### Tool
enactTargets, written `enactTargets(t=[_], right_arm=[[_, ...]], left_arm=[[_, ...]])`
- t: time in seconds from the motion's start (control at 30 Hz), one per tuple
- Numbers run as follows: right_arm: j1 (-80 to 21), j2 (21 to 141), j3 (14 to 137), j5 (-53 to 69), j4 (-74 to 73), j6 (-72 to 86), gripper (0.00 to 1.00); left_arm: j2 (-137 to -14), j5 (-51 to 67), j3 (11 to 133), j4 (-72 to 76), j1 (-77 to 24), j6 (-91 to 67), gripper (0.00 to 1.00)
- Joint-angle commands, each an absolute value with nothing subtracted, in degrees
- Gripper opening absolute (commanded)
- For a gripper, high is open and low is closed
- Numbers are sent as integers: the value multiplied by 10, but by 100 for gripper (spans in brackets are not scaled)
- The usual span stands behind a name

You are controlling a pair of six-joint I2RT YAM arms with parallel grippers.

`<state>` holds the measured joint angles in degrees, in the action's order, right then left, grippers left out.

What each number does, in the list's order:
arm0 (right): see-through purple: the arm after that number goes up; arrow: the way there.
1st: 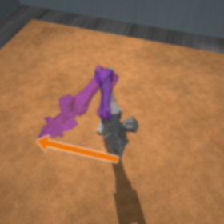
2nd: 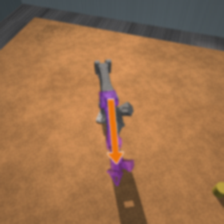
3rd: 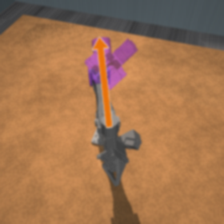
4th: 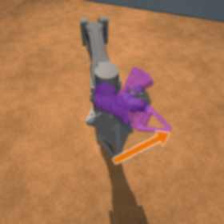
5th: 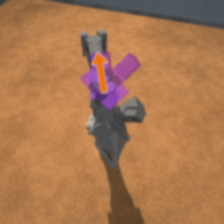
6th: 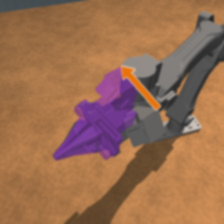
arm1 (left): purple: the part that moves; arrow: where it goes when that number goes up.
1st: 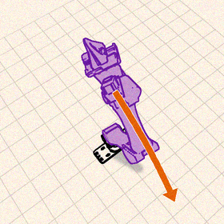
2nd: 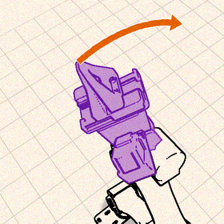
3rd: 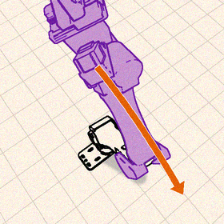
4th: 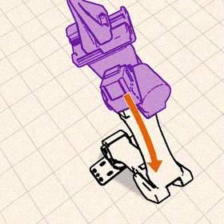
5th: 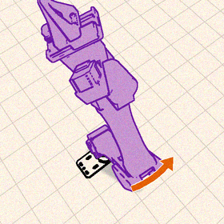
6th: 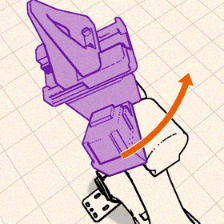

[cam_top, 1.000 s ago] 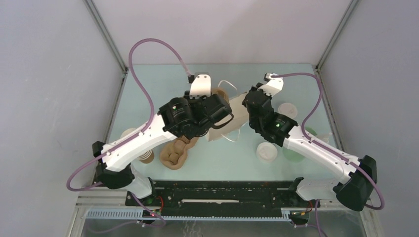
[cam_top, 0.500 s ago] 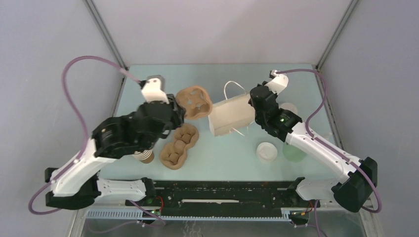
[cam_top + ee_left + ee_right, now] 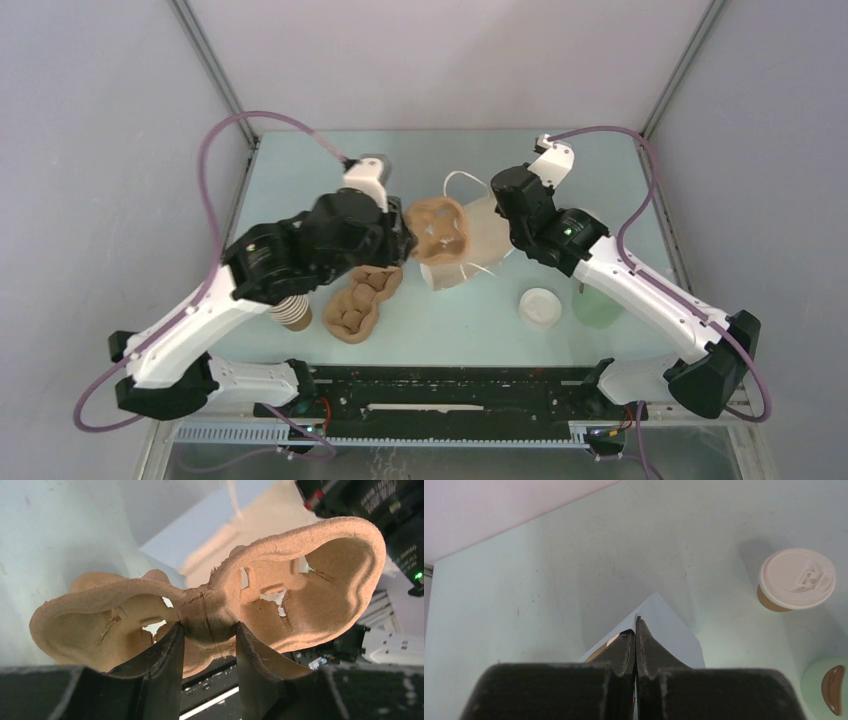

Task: Pack the takeout coffee

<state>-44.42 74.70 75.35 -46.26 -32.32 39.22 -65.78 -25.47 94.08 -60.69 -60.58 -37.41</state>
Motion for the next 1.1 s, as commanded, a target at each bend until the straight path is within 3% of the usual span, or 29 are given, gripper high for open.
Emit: enactTargets(t=[0.0, 0.27, 0.57, 1.07], right_arm=[[-453, 763, 782, -490, -335, 415, 1], [-454, 765, 780, -484, -332, 428, 1], [-437, 751, 767, -442, -317, 451, 2], [-362, 746, 753, -327, -310, 484, 3]], left_arm=[[-672, -205, 963, -593, -639, -389, 0], [-589, -131, 891, -375, -621, -422, 0], [-521, 47, 665, -28, -498, -594, 0], [-555, 125, 522, 151, -463, -653, 0]])
